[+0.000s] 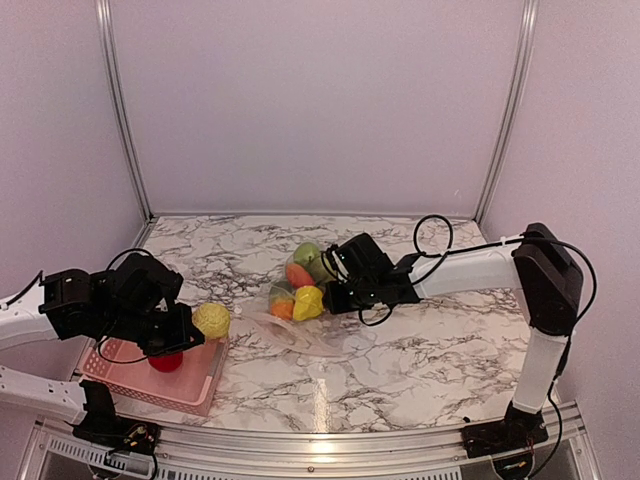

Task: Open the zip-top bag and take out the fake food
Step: Place the fake fruit in the bin.

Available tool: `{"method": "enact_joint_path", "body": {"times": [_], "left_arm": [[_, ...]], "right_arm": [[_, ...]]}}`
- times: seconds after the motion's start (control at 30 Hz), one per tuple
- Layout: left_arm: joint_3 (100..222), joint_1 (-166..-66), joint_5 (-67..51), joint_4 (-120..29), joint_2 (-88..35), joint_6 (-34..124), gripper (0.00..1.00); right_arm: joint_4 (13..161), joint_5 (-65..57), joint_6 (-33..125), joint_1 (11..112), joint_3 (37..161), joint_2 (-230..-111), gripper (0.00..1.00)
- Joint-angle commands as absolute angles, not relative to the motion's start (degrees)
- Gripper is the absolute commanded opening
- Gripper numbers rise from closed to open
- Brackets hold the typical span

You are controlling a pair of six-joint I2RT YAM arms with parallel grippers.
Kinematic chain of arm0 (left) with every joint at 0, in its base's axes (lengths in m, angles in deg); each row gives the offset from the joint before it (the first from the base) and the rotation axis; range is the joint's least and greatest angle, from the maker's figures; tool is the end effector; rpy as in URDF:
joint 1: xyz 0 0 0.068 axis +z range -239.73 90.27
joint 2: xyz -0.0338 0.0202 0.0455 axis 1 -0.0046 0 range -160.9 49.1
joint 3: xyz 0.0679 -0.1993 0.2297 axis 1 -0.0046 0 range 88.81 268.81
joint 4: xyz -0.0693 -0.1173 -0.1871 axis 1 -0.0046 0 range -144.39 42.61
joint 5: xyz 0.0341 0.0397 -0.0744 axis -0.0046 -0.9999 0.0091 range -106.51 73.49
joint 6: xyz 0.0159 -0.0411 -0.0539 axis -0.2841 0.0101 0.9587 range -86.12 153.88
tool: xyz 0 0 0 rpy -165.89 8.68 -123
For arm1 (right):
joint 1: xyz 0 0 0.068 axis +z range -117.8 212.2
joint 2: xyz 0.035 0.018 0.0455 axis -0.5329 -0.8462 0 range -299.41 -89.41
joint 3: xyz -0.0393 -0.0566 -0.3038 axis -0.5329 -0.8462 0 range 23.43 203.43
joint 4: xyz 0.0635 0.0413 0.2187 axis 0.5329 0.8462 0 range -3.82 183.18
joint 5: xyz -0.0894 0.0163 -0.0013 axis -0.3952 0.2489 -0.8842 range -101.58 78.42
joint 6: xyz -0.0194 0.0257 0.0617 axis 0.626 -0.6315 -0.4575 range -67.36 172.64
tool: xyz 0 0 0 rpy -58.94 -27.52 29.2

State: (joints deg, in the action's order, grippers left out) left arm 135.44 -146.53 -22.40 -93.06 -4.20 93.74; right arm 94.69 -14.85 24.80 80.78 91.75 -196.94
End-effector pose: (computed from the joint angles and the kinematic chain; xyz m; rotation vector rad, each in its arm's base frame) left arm 0.0794 -0.1109 0.2889 -0.1162 2.6250 -0.6913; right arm 0.2684 0.2994 0.2188 -0.4187 2.4397 0.5364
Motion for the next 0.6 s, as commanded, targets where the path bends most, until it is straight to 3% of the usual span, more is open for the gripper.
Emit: {"method": "enact_joint_path", "body": {"times": [0.0,0.57], "left_arm": [[132.4,-146.8,-26.6,-98.8,-2.8,99.5,0.00],[121.8,-142.8,-31.3,-97.0,-3.1,104.9,0.00]], "right_arm": [[93.8,-14.6,25.4,80.9,91.8,-194.3,0.25],[93.8,-14.3,26.1,81.3,92.4,-192.4,0.25]]}}
